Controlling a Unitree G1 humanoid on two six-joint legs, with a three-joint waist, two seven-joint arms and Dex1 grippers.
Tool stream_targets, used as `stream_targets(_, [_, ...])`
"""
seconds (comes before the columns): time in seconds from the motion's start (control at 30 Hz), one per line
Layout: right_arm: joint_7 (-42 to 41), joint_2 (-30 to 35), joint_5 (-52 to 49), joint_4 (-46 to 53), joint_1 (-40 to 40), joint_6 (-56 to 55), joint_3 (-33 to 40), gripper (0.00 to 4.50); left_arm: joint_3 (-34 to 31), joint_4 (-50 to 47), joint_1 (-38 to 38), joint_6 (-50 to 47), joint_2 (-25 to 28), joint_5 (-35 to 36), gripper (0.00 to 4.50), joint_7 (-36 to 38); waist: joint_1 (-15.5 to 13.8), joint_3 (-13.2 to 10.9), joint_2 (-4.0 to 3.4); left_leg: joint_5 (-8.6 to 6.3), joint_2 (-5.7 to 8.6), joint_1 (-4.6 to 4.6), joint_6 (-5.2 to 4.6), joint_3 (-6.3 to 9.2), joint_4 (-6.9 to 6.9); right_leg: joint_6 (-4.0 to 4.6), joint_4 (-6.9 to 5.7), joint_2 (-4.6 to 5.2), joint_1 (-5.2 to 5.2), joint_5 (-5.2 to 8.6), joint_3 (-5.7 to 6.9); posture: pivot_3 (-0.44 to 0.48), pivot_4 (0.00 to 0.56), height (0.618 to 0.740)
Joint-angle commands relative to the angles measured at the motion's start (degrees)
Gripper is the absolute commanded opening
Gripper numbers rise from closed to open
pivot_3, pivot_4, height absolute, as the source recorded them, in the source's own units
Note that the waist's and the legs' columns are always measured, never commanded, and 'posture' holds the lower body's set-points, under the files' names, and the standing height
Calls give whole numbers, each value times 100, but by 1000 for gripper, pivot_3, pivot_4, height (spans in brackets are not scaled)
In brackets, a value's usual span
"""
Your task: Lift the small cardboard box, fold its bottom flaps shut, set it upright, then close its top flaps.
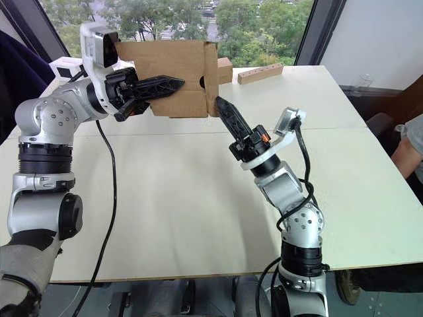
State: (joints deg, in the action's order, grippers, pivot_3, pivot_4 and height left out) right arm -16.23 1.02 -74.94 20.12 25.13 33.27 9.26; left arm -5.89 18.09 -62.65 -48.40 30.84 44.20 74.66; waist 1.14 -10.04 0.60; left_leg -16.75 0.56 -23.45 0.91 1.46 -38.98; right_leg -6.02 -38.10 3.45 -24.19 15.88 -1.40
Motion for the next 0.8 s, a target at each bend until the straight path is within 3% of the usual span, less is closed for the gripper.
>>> stream_targets(0.03, [130,-228,-227,167,137,-140,-65,775,-107,-49,-174,82,6,17,0,-21,-3,0,0,0,0,0,0,0,0,0,0,0,0,0,0,0,150,740])
stream_targets(0.6, [270,-852,104,3,288,-344,-565,775,-145,51,-215,204,-99,12,0,-113,2,0,0,0,0,0,0,0,0,0,0,0,0,0,0,0,150,740])
stream_targets(0.8, [156,-754,208,122,138,-237,-685,775,-171,87,-243,230,-79,22,0,-124,0,0,0,0,0,0,0,0,0,0,0,-1,-1,0,0,0,150,740])
